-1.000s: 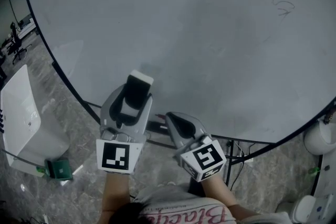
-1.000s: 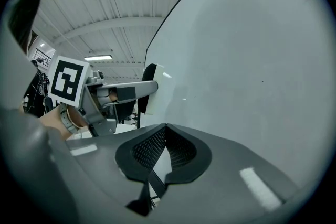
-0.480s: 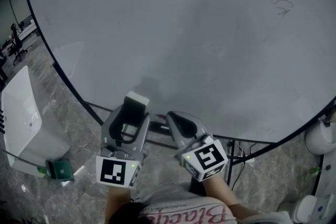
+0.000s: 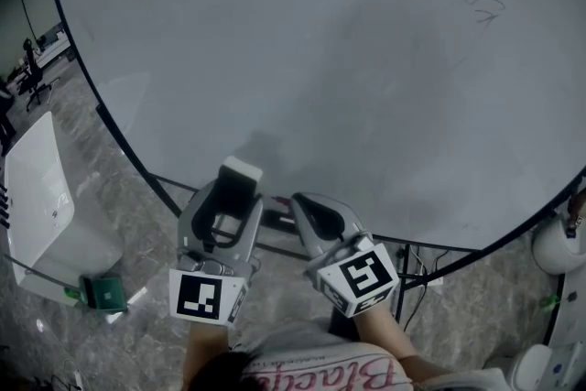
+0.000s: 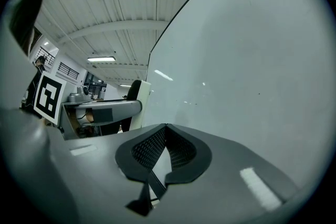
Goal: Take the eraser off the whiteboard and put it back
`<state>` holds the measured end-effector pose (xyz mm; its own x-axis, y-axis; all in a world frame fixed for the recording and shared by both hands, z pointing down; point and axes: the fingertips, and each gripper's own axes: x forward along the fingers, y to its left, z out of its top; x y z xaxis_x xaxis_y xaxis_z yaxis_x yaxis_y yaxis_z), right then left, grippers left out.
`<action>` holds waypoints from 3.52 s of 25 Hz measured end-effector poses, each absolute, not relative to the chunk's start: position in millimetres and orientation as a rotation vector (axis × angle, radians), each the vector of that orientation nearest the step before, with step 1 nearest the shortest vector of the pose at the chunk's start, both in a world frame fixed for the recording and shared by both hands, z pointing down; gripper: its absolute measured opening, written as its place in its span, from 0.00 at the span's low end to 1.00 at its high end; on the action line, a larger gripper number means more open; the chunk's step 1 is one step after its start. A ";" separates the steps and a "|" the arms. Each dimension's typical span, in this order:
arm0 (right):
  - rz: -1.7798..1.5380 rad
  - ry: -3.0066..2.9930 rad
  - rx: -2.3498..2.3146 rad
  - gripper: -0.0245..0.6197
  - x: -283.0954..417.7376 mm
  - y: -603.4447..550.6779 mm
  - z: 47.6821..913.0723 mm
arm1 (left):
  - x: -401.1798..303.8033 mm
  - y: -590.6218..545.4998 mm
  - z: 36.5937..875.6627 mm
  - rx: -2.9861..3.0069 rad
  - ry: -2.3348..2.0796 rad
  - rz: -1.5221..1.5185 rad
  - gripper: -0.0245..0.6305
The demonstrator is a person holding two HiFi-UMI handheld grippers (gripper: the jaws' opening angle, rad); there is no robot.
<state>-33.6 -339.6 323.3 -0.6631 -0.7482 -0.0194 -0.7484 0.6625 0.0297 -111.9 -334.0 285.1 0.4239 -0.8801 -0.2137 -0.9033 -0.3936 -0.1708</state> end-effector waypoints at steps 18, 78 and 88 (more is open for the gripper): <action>0.106 2.854 -1.302 0.04 -22.9 -325.8 318.4 | -114.9 -373.4 248.9 -2.308 1.545 0.100 0.40; 0.185 2.880 -1.305 0.04 -46.6 -324.2 325.8 | -100.5 -332.5 312.1 -2.540 1.576 0.187 0.04; 0.222 2.878 -1.319 0.04 -44.8 -321.9 322.9 | -89.2 -320.3 332.3 -2.615 1.551 0.159 0.04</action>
